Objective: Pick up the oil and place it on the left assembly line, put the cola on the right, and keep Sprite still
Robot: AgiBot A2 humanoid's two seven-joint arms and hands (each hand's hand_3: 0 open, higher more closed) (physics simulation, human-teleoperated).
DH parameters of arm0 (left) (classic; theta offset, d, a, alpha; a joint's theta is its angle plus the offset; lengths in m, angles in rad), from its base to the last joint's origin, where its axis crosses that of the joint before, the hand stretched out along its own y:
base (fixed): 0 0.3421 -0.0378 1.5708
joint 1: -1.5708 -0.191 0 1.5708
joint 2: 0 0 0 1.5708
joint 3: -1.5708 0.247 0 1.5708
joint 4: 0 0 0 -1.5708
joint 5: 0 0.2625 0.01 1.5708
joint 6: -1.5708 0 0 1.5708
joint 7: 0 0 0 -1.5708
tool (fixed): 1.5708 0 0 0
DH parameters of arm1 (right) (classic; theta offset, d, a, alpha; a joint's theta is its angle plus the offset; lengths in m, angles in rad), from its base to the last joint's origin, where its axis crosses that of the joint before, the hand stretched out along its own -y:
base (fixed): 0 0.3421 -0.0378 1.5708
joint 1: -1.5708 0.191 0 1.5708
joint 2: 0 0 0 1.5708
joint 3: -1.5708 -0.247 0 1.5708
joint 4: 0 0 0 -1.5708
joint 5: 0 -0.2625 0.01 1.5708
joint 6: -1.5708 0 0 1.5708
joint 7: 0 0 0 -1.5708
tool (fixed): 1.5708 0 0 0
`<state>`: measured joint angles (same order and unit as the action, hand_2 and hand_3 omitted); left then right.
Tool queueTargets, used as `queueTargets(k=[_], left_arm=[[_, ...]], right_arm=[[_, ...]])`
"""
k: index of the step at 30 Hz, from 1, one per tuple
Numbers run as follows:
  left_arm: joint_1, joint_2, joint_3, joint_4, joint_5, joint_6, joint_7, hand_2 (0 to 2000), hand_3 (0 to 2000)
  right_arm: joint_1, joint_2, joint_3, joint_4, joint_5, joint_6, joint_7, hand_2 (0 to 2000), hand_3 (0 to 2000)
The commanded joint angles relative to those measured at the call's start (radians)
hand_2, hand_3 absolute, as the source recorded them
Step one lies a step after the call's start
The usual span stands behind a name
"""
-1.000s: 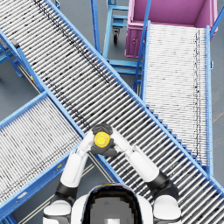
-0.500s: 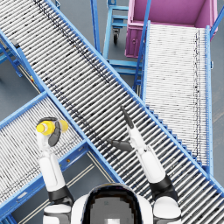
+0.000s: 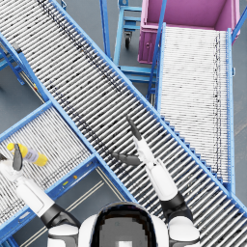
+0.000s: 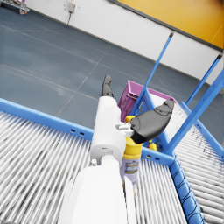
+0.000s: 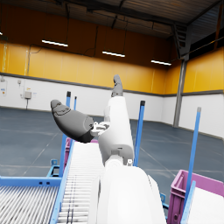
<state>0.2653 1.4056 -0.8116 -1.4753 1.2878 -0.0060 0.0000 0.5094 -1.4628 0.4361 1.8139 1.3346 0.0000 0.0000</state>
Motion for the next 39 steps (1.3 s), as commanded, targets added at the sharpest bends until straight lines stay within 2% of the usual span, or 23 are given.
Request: queueTargets(k=[1,9,15,20,22,27,28,31,39], left_arm=[[0.049,-0.079,-0.033,-0.139,0.0,0.002,0.0,0,0],[0.022,-0.048,0.229,-0.328,0.0,0.006,0.0,0,0],[0.047,-0.082,0.417,-0.373,0.001,0.006,0.0,0,0],[0.11,-0.127,0.592,-0.377,0.001,0.006,0.0,0,0],[0.139,-0.136,0.652,-0.378,0.001,0.006,0.0,0,0],[0.168,-0.121,0.705,-0.37,0.001,0.006,0.0,0,0],[0.142,-0.117,0.67,-0.37,0.002,0.006,0.0,0,0],[0.136,-0.117,0.687,-0.367,-0.008,0.009,0.003,0,0],[0.098,-0.139,0.779,-0.353,-0.09,0.038,0.032,0,0]], right_arm=[[0.016,-0.015,-0.052,0.003,0.0,0.0,0.0,0,0],[0.026,-0.032,-0.307,-0.022,0.0,0.0,0.0,0,0],[0.033,-0.034,-0.424,-0.012,-0.001,0.0,0.0,0,0],[0.016,-0.035,-0.505,-0.005,-0.001,0.0,0.0,0,0],[0.017,-0.035,-0.525,-0.002,-0.001,0.0,0.0,0,0],[0.019,-0.034,-0.543,-0.01,-0.001,0.0,0.0,0,0],[0.007,-0.035,-0.535,-0.01,-0.001,0.0,0.0,0,0],[-0.006,-0.027,-0.527,-0.011,-0.012,0.003,-0.003,0,0],[-0.073,0.056,-0.441,-0.014,-0.107,0.031,-0.032,0,0]])
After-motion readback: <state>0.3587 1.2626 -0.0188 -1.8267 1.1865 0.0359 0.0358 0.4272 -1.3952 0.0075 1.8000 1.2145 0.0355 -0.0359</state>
